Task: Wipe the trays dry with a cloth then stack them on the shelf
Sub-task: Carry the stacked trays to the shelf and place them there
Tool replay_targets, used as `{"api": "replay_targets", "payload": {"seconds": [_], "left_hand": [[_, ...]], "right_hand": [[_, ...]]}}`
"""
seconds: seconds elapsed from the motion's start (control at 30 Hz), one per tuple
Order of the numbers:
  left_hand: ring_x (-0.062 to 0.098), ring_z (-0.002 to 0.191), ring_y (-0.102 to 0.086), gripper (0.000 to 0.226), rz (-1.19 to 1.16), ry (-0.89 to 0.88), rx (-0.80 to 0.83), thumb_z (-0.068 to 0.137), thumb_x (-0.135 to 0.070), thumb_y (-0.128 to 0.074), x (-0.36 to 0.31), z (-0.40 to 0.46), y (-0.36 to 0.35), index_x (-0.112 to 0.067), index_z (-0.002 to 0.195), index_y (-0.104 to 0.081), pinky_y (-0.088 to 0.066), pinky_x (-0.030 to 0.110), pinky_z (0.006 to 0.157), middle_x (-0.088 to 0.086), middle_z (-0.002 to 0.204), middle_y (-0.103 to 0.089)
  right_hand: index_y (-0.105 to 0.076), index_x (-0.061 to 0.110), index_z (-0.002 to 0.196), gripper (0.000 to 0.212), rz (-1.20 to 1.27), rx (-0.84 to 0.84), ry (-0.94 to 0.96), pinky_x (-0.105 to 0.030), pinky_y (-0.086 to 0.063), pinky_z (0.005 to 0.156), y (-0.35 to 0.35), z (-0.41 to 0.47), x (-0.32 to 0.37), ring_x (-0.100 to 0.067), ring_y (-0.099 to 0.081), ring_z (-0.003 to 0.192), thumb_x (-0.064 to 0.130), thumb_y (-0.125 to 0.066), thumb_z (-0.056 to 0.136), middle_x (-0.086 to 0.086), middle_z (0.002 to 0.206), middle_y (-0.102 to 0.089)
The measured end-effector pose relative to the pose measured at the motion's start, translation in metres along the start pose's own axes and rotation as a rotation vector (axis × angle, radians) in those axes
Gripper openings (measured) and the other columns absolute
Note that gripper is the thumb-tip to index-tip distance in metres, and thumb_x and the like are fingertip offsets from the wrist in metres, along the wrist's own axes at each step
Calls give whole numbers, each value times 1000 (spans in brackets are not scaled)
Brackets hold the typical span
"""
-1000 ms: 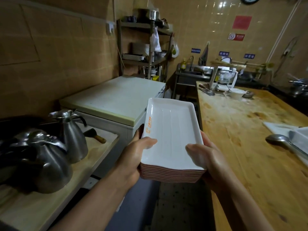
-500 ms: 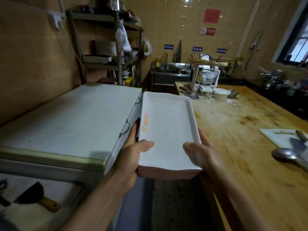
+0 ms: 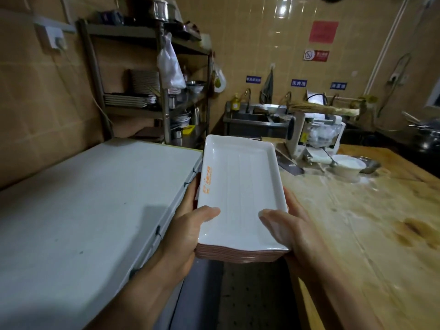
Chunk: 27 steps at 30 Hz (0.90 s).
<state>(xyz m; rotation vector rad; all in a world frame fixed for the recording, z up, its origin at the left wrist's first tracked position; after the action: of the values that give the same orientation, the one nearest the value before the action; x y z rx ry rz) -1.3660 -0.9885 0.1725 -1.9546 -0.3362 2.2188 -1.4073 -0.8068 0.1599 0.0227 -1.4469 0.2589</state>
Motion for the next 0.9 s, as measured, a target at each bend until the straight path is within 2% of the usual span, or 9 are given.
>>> {"api": "replay_targets", "payload": {"seconds": [0.07, 0.13, 0.27, 0.33, 0.43, 0.57, 0.67, 0.77, 0.9], "left_hand": [[16, 94, -68, 60, 13, -18, -42, 87, 0, -50, 3, 40, -4, -38, 133, -45, -56, 26, 67, -6, 110, -69], [15, 93, -68, 59, 5, -22, -66, 87, 0, -50, 4, 75, -7, -38, 133, -45, -56, 25, 65, -6, 109, -69], [16, 91, -69, 57, -7, -5, -76, 88, 0, -49, 15, 139, -8, -37, 132, -46, -56, 26, 64, -6, 109, -69], [18, 93, -69, 58, -11, 5, -82, 87, -1, -50, 23, 170, -8, -36, 133, -45, -57, 29, 67, -4, 112, -68], [20, 94, -68, 60, -24, 0, -90, 87, 2, -49, 34, 221, -6, -33, 134, -45, -58, 32, 71, -2, 111, -69], [18, 92, -69, 59, -20, -8, -64, 88, 3, -48, 44, 305, 2, -33, 134, -46, -58, 29, 70, -4, 109, -70], [21, 95, -68, 58, -16, -4, -52, 88, 2, -48, 45, 376, 9, -34, 134, -46, -57, 32, 73, -3, 110, -70], [20, 93, -69, 58, -19, -9, -15, 88, 2, -47, 40, 443, 13, -36, 133, -46, -57, 29, 70, -4, 108, -70], [19, 93, -69, 59, -21, -1, 21, 88, 1, -47, 44, 515, 18, -38, 132, -46, -58, 28, 69, -5, 107, -71]], "right_hand": [[-56, 49, 112, 60, 4, 29, 6, -43, -59, 76, 9, 43, 2, -23, -69, 94, 6, -69, 72, 5, 104, -68], [-53, 48, 118, 64, 1, 56, -3, -44, -59, 75, 14, 78, 4, -24, -69, 95, 11, -69, 68, 4, 108, -66], [-49, 38, 128, 70, 19, 81, -7, -35, -57, 68, 25, 140, -3, -25, -69, 95, 12, -66, 65, -4, 115, -64], [-49, 35, 129, 68, 27, 88, -16, -37, -58, 69, 32, 171, -9, -26, -69, 95, 7, -66, 69, -5, 114, -65], [-50, 35, 128, 70, 16, 78, -9, -43, -59, 75, 39, 220, -18, -27, -69, 95, 12, -64, 64, -3, 112, -67], [-53, 41, 122, 65, 16, 47, 25, -32, -58, 68, 45, 298, -32, -23, -70, 92, 13, -63, 64, 4, 102, -70], [-54, 42, 121, 64, 27, 42, 29, -30, -58, 69, 47, 366, -33, -21, -70, 93, 10, -62, 66, 4, 103, -70], [-56, 37, 121, 62, 32, 14, 44, -29, -57, 71, 50, 428, -31, -21, -69, 94, 7, -62, 67, 0, 104, -70], [-55, 34, 123, 64, 40, 2, 33, -26, -55, 66, 56, 496, -34, -23, -70, 91, 10, -61, 64, -1, 103, -70]]}}
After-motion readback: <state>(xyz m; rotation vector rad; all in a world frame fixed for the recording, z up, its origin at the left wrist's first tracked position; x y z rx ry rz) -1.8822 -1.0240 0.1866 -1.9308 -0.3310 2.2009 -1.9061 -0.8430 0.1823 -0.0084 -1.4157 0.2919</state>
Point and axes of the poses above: each hand's wrist, its own z-axis towards the middle knuckle, its own y-axis out of the back of the hand, x = y × z, the point moved 1 cm from there along z, towards the middle knuckle
